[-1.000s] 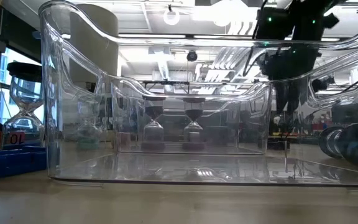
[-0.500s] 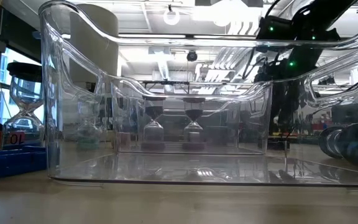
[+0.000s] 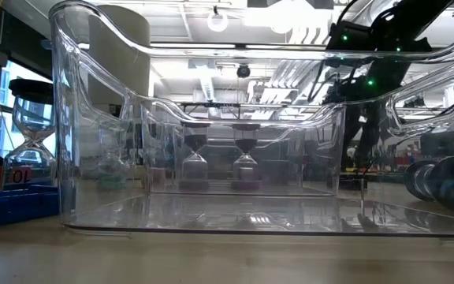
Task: Pick & Place Office items
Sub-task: Put the top right dark blue digital clock into the bottom transparent bin
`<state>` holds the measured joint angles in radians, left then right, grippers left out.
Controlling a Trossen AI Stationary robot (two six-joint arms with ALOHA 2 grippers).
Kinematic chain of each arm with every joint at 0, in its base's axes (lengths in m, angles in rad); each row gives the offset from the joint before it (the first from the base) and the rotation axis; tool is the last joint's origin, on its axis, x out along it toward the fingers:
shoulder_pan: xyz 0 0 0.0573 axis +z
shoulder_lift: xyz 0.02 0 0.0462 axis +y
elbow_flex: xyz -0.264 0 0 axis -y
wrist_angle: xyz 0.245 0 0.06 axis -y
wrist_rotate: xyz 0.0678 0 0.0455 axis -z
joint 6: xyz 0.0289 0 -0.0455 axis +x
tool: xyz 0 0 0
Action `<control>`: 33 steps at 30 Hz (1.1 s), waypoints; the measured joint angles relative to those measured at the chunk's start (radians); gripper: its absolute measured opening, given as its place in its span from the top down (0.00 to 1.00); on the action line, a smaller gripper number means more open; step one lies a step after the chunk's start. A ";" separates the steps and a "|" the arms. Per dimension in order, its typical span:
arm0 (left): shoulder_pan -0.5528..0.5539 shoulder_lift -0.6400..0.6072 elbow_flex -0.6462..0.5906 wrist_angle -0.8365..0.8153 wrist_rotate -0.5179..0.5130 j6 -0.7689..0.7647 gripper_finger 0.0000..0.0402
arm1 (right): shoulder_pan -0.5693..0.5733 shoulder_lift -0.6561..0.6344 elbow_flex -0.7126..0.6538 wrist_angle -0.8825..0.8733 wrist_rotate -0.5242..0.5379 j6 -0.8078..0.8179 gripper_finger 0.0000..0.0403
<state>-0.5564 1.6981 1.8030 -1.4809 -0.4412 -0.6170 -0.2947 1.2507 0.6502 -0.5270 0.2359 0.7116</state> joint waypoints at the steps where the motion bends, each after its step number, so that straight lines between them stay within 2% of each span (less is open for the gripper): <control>1: 0.000 0.000 0.000 0.003 0.000 0.000 0.41 | 0.000 0.000 0.000 0.005 0.000 0.000 0.17; 7: 0.000 0.000 0.000 0.021 -0.001 0.000 0.41 | 0.009 0.007 0.000 0.018 0.005 -0.007 0.16; 17: -0.018 0.000 0.000 0.027 -0.013 -0.001 0.41 | 0.083 0.031 -0.081 0.155 0.103 -0.004 0.17; 22: -0.017 0.000 0.000 0.028 -0.058 -0.003 0.41 | 0.097 0.032 -0.121 0.205 0.106 0.019 0.18; 27: -0.015 0.000 0.000 0.031 -0.059 -0.005 0.41 | 0.099 0.033 -0.155 0.227 0.105 0.043 0.19; 33: -0.015 0.000 0.000 0.049 -0.062 -0.004 0.41 | 0.100 0.033 -0.220 0.347 0.101 0.044 0.19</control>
<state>-0.5716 1.6981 1.8030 -1.4320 -0.5030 -0.6212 -0.1951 1.2835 0.4305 -0.1798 0.3370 0.7555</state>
